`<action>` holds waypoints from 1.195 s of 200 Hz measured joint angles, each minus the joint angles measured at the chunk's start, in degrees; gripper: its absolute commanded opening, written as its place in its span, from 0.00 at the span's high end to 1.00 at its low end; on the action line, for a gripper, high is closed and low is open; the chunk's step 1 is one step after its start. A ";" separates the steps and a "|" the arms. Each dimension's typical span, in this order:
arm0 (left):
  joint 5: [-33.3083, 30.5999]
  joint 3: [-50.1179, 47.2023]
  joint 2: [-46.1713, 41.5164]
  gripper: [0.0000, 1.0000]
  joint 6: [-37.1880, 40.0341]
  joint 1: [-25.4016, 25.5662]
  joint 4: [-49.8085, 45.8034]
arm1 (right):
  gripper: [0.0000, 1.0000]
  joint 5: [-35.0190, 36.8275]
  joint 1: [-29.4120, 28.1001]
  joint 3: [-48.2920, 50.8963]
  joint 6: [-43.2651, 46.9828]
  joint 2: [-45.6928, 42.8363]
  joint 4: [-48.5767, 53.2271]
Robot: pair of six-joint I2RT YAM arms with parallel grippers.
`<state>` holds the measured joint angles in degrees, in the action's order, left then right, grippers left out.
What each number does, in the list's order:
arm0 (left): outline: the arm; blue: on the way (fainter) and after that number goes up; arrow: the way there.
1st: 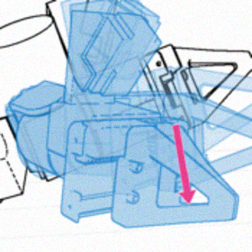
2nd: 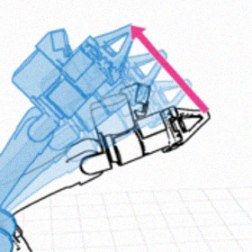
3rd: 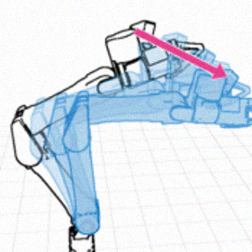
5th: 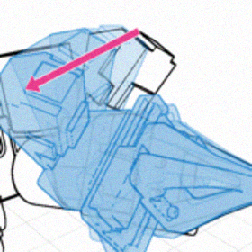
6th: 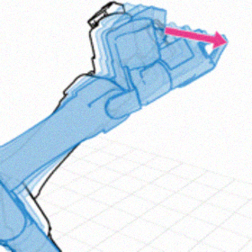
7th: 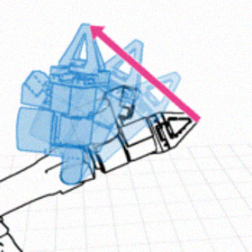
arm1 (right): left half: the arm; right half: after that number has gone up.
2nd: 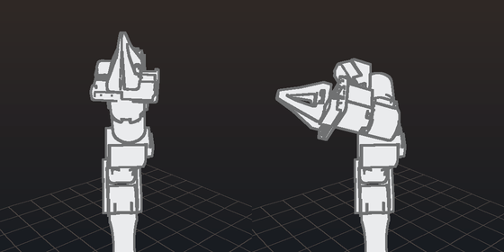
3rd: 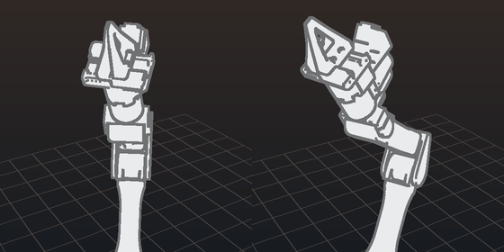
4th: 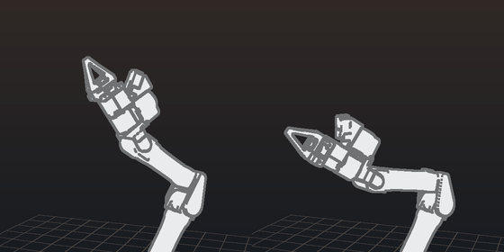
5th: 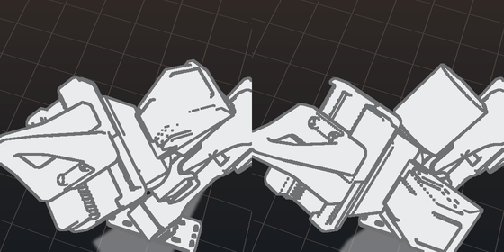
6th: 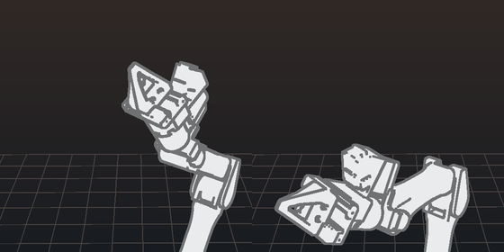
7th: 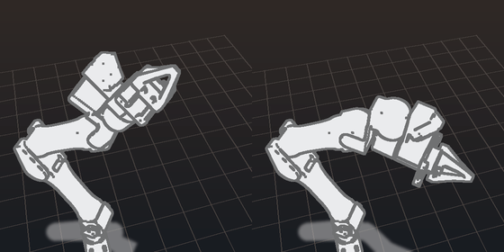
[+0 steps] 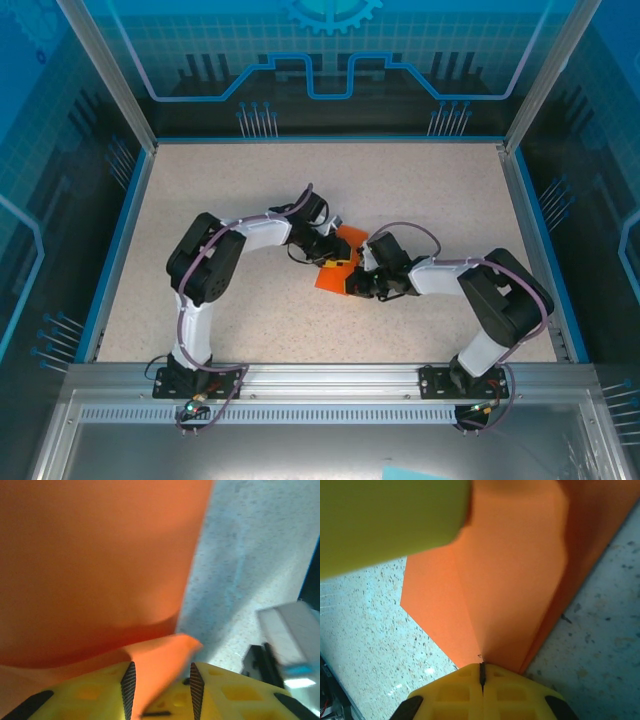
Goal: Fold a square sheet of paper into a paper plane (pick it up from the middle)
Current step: Fold the triangle a second time at the center of the table.
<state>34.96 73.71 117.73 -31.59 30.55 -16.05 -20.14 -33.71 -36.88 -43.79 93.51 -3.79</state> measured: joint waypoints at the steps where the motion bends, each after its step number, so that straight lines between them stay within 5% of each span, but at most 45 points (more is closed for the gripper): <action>1: 0.00 0.00 0.09 0.63 0.00 0.00 0.00 | 0.97 0.00 0.00 0.02 0.00 -0.02 0.02; 82: 0.50 2.58 2.89 0.63 0.70 -0.04 -0.59 | 0.82 -0.94 1.64 1.44 -0.26 -4.44 2.95; 126: 0.72 2.75 3.08 0.63 1.09 -0.04 -0.52 | 0.88 -3.72 7.89 0.68 -2.03 -8.00 1.73; 239: 1.14 2.51 3.08 0.59 0.09 -0.81 1.79 | 0.96 -6.10 8.55 -5.90 -0.17 3.32 -0.07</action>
<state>36.10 76.23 120.81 -31.51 29.74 -14.26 -26.24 -25.17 -42.78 -43.97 96.84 -3.86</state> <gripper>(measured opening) 0.405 0.049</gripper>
